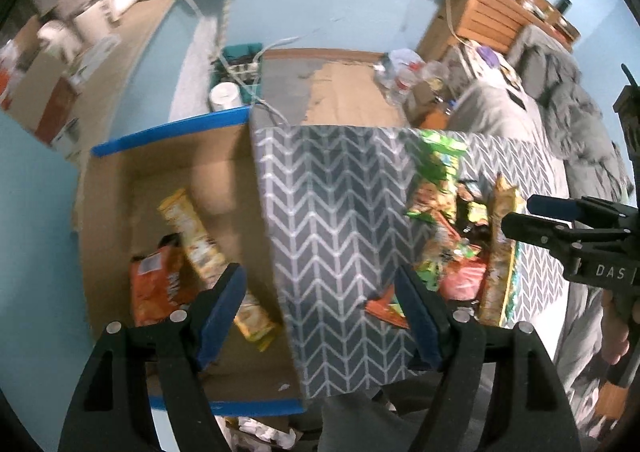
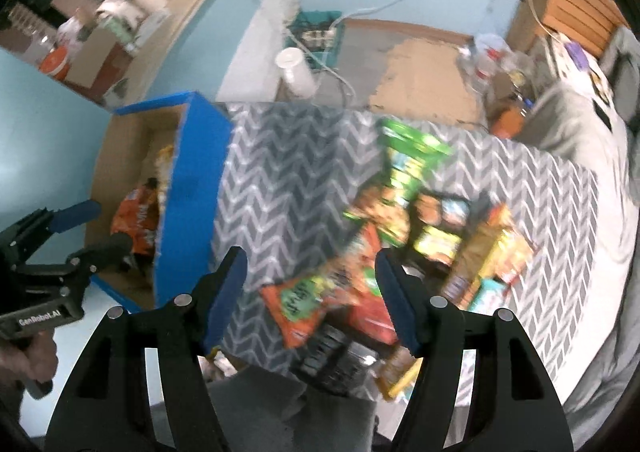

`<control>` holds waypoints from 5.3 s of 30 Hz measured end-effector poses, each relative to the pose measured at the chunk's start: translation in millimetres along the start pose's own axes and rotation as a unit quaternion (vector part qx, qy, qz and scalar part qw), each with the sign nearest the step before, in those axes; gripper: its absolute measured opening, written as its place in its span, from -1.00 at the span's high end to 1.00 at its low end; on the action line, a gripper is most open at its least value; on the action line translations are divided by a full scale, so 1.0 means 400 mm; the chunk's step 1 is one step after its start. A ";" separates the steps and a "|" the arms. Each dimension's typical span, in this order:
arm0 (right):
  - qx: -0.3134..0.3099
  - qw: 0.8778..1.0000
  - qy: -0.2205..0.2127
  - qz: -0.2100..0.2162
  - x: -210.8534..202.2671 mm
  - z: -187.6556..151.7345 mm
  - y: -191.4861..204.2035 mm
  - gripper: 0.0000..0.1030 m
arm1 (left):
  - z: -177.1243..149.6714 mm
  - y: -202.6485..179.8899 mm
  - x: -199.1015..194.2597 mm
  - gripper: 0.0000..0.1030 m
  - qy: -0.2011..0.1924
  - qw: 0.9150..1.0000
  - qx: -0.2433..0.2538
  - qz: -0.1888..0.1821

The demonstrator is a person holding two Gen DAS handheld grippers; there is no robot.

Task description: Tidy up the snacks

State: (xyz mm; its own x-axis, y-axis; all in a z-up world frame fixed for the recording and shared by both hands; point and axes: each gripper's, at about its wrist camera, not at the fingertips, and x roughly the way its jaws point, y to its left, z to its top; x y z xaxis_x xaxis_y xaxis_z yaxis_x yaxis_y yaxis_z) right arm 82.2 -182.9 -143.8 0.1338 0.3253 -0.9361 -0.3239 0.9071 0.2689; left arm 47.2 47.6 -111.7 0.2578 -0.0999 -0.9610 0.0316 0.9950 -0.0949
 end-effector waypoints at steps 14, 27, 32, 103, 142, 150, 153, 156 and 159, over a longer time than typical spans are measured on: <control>0.122 0.992 0.016 -0.017 0.001 -0.182 -0.308 -0.40 | -0.021 -0.190 0.159 -0.52 0.069 0.994 0.084 -0.025; 0.178 0.983 0.037 0.018 0.094 -0.307 -0.434 -0.40 | -0.054 -0.249 0.287 -0.57 0.115 0.990 0.071 -0.033; 0.183 0.981 0.049 0.032 0.130 -0.318 -0.441 -0.40 | -0.061 -0.264 0.333 -0.57 0.132 0.989 0.065 -0.031; 0.133 0.982 0.064 -0.120 0.211 -0.305 -0.504 -0.18 | -0.017 -0.370 0.561 0.33 0.132 0.981 0.140 0.027; -0.055 0.997 -0.037 -0.050 -0.059 -0.074 -0.072 -0.18 | -0.030 -0.118 0.093 0.33 -0.011 0.999 0.035 0.039; -0.125 0.991 -0.036 -0.020 -0.017 -0.003 0.062 -0.18 | -0.056 -0.013 0.060 0.33 -0.019 0.998 -0.012 0.058; -0.150 0.988 -0.032 -0.007 0.005 0.018 0.118 -0.18 | -0.071 0.035 0.044 0.33 -0.020 0.997 -0.036 0.060; -0.170 0.985 -0.027 0.007 0.026 0.038 0.171 -0.18 | -0.084 0.078 0.032 0.33 -0.021 0.996 -0.057 0.066; -0.188 0.982 -0.023 0.021 0.043 0.056 0.230 -0.18 | -0.101 0.128 0.018 0.33 -0.024 0.994 -0.081 0.072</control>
State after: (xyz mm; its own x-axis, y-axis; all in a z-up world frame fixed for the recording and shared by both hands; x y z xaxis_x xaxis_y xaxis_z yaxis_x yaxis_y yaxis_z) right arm 75.8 -87.7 -130.3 0.1520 0.3805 -0.9122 -0.6525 0.7319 0.1966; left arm 11.7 97.9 -133.9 0.2936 0.0479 -0.9547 -0.1632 0.9866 -0.0007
